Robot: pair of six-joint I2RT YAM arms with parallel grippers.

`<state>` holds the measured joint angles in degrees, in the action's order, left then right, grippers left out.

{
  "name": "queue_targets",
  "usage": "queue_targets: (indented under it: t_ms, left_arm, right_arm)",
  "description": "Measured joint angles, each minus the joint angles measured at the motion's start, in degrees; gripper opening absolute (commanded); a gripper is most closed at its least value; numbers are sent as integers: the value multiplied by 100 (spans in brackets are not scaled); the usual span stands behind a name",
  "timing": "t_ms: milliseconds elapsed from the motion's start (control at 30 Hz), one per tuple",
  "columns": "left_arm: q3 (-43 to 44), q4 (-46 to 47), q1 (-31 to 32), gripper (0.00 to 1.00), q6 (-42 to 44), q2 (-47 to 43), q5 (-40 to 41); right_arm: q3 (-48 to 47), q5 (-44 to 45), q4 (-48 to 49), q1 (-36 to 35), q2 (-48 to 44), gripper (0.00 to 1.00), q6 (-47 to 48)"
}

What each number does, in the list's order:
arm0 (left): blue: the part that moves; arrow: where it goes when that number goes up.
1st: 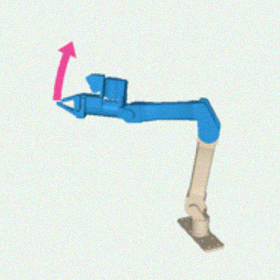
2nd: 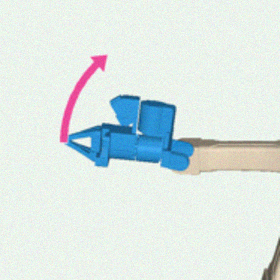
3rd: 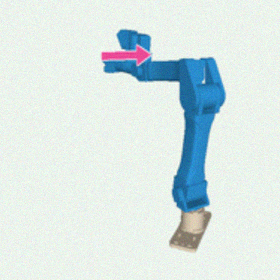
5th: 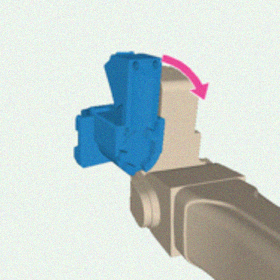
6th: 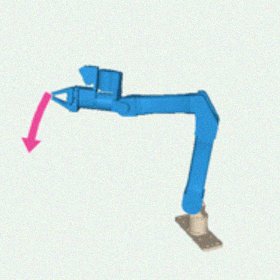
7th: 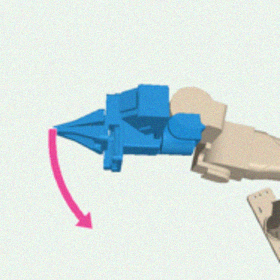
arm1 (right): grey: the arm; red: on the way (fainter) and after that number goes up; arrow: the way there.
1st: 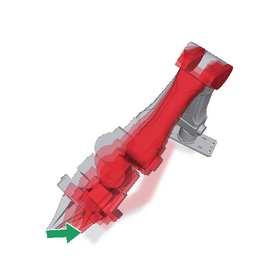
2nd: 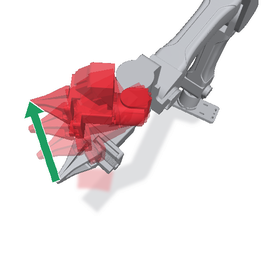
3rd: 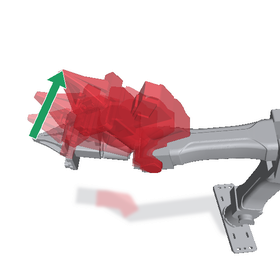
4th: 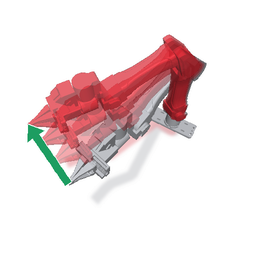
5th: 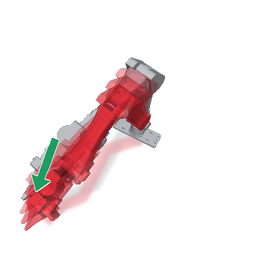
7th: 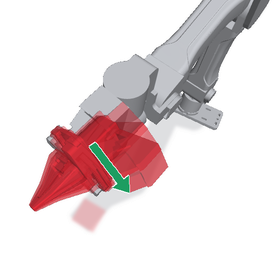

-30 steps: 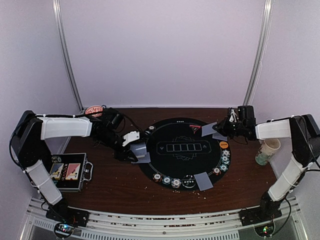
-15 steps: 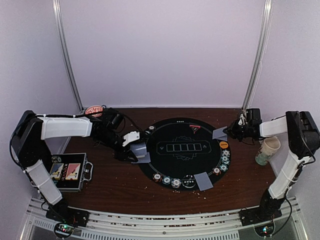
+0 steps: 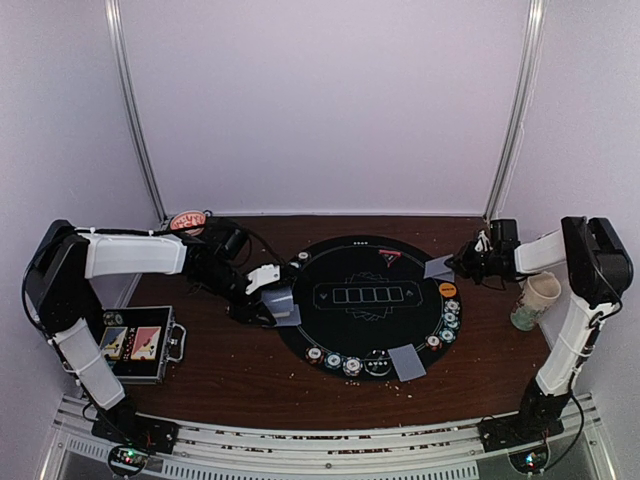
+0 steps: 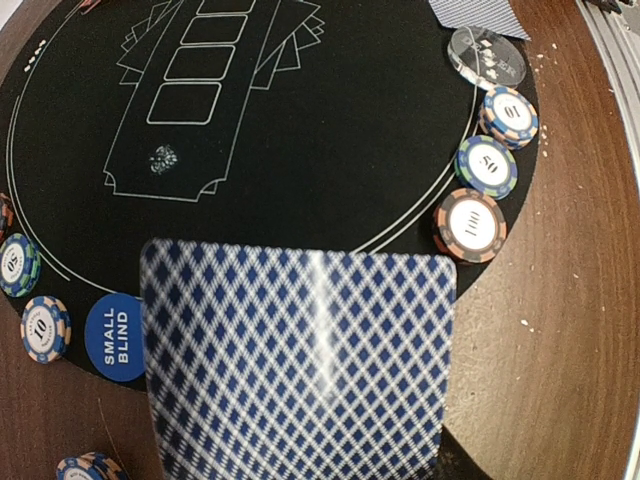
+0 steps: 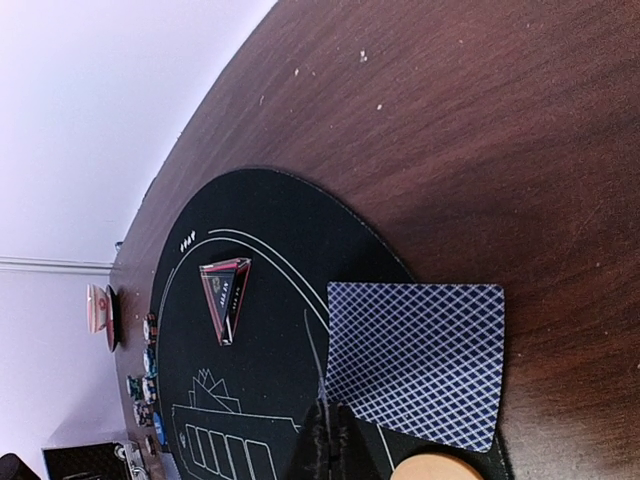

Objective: Distribute texas hold em gaming equipment
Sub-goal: Distribute the poker card in the big blind area.

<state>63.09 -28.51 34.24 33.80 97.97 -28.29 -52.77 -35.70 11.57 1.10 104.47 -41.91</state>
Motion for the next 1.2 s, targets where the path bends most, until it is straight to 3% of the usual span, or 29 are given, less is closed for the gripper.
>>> queue_targets:
  t_ms: [133, 267, 767, 1033, 1200]
  left_arm:
    - [0, 0, 0, 49, 2, 0, 0]
    - [0, 0, 0, 49, 2, 0, 0]
    - [0, 0, 0, 49, 4, 0, 0]
    - [0, 0, 0, 49, 4, 0, 0]
    - [0, 2, 0, 49, 4, 4, 0]
  right_arm:
    - [-26, -13, 120, 63, 11, 1, -70]
    - [-81, -22, 195, 98, 131, 8, -114]
    - [-326, 531, -396, 129, 201, 49, 103]
    - [-398, 1386, -1047, 129, -310, 64, 334]
    - [-236, 1668, -1139, -2, -1137, 71, 389]
